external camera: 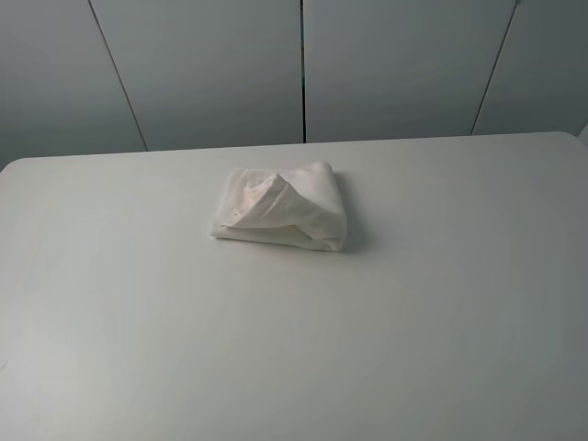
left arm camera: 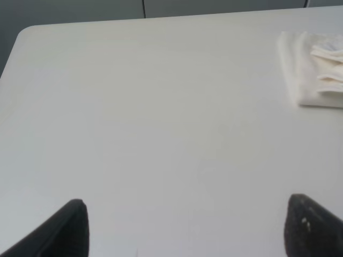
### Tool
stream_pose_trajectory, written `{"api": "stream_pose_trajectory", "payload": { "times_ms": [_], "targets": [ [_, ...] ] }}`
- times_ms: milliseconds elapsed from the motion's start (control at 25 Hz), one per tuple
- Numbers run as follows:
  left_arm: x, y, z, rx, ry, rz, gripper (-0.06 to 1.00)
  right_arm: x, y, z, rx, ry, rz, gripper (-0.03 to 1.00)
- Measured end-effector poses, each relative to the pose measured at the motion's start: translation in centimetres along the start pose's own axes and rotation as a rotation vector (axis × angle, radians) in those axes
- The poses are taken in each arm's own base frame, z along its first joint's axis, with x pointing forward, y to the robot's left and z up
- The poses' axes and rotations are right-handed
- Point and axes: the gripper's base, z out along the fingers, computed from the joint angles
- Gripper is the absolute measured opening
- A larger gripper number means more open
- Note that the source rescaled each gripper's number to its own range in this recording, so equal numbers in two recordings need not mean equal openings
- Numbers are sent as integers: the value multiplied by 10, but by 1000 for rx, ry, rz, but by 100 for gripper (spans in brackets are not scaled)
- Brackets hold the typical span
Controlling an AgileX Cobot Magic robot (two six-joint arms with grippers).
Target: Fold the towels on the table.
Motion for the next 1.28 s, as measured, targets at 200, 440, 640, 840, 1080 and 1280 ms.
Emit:
{"api": "stream_pose_trajectory", "payload": {
  "times_ms": [200,440,640,840,1080,1280],
  "targets": [
    [0,0,0,0,0,0,95,0,0,0,0,0,0,100],
    [0,0,0,0,0,0,95,0,0,0,0,0,2,100],
    [0,0,0,0,0,0,95,0,0,0,0,0,2,100],
    [0,0,0,0,0,0,95,0,0,0,0,0,2,100],
    [0,0,0,0,0,0,95,0,0,0,0,0,2,100],
    [0,0,0,0,0,0,95,0,0,0,0,0,2,100]
  ]
}}
